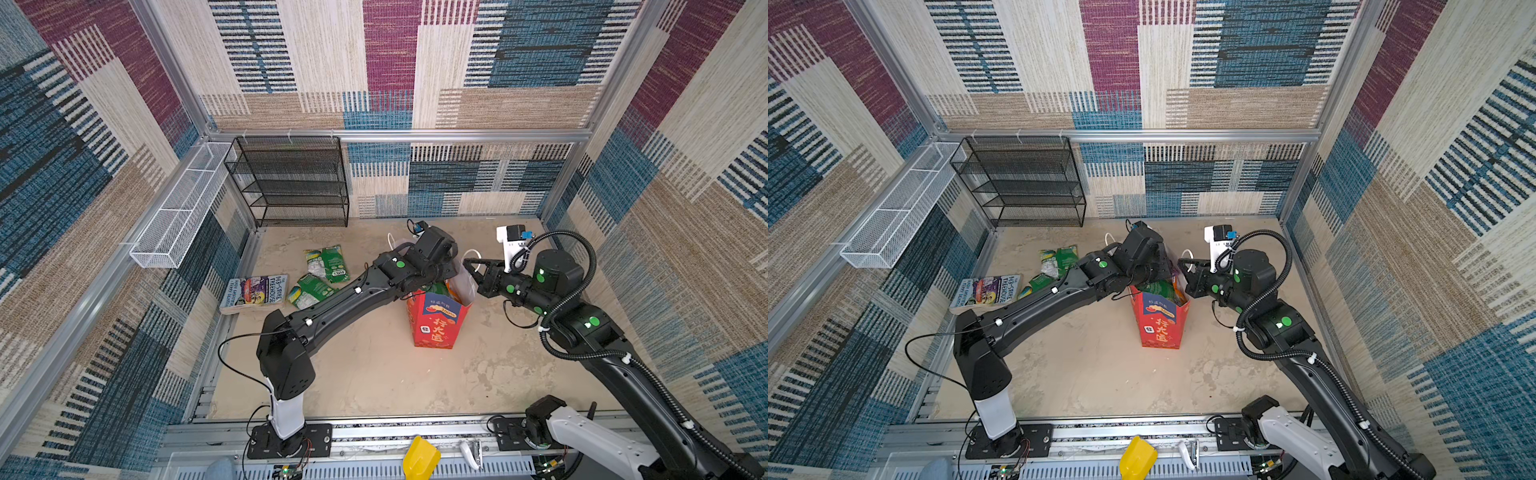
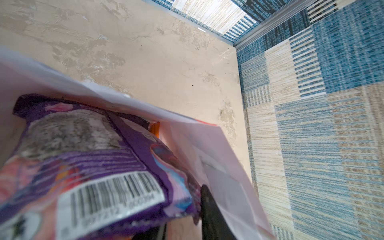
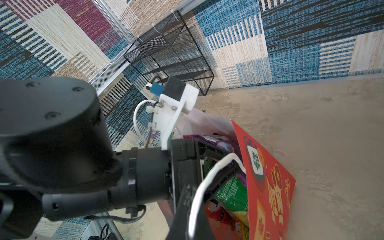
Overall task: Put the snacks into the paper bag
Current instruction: 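Lower the purple packet into the paper bag and open the left gripper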
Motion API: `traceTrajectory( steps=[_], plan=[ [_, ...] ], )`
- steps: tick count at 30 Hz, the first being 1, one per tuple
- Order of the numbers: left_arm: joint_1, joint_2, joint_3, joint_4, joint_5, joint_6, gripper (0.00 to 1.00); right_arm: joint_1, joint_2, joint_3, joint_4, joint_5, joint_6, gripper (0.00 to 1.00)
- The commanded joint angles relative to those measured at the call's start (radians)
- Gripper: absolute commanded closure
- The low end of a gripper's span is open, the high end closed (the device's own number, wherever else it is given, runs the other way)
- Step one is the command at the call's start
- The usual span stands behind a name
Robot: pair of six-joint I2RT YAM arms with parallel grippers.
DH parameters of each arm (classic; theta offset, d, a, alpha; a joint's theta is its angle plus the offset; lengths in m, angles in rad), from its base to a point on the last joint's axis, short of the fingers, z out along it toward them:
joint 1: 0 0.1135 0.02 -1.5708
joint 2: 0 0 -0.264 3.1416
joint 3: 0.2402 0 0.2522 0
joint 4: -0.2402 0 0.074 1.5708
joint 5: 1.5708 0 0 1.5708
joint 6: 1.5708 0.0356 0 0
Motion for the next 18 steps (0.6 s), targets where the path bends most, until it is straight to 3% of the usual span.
traceTrajectory(
  steps=[1,8,11,14,18],
  plan=[
    [-0.003,-0.046,0.009,0.059,0.046,0.054,0.67,0.002,-0.013,-0.019,0.04,0.013,0.023,0.99],
    [-0.014,-0.107,0.051,-0.03,0.093,0.177,0.53,0.002,-0.024,-0.019,0.04,0.024,0.025,0.99],
    [-0.015,-0.085,0.112,-0.106,0.069,0.244,0.52,0.002,-0.023,-0.024,0.043,0.025,0.026,0.99],
    [-0.01,-0.024,0.214,-0.215,0.052,0.292,0.53,0.002,-0.017,-0.021,0.042,0.019,0.025,0.99],
    [0.008,0.079,0.325,-0.322,0.118,0.308,0.64,0.002,-0.02,-0.012,0.031,0.023,0.021,0.99]
  ],
)
